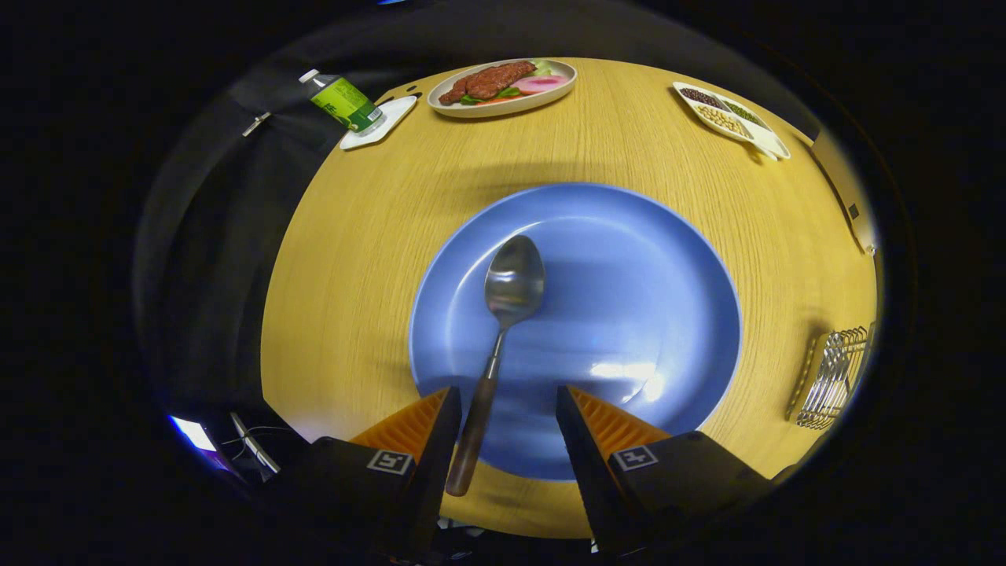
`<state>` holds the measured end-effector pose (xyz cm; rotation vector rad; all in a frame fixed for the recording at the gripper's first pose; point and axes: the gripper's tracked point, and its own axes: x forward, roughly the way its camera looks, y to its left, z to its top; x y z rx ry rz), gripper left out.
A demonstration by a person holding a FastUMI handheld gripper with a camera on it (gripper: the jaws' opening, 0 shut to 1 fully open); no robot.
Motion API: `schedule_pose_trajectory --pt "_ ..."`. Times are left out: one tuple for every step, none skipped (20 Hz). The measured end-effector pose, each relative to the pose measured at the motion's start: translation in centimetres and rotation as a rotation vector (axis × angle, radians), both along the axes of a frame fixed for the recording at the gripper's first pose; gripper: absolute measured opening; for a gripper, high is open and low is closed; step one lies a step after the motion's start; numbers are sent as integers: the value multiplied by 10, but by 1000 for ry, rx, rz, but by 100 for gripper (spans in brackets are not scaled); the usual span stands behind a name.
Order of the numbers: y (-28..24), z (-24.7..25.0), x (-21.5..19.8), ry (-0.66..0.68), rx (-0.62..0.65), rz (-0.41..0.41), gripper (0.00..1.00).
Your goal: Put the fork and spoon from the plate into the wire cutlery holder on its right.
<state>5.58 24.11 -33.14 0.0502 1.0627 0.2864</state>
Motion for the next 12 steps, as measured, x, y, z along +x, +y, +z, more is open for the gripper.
schedule_pose_trajectory --pt "-3 0 1 0 -2 -13 66" --pt "-5 -1 3 3 -3 -21 59" --pt "-7 -3 3 14 -5 -26 44" --pt "-6 -3 3 20 3 -24 38" --pt "-6 -4 1 38 11 -19 28" --pt "-6 -3 2 48 28 -7 21" --pt "-6 -4 2 63 40 0 20" --pt "-8 -3 1 67 56 1 19" --pt "-12 -1 1 62 57 4 14" --pt "-12 -2 1 54 58 34 14" --pt "-12 -4 -2 45 63 81 12" --pt "-11 -4 -3 40 68 108 11"
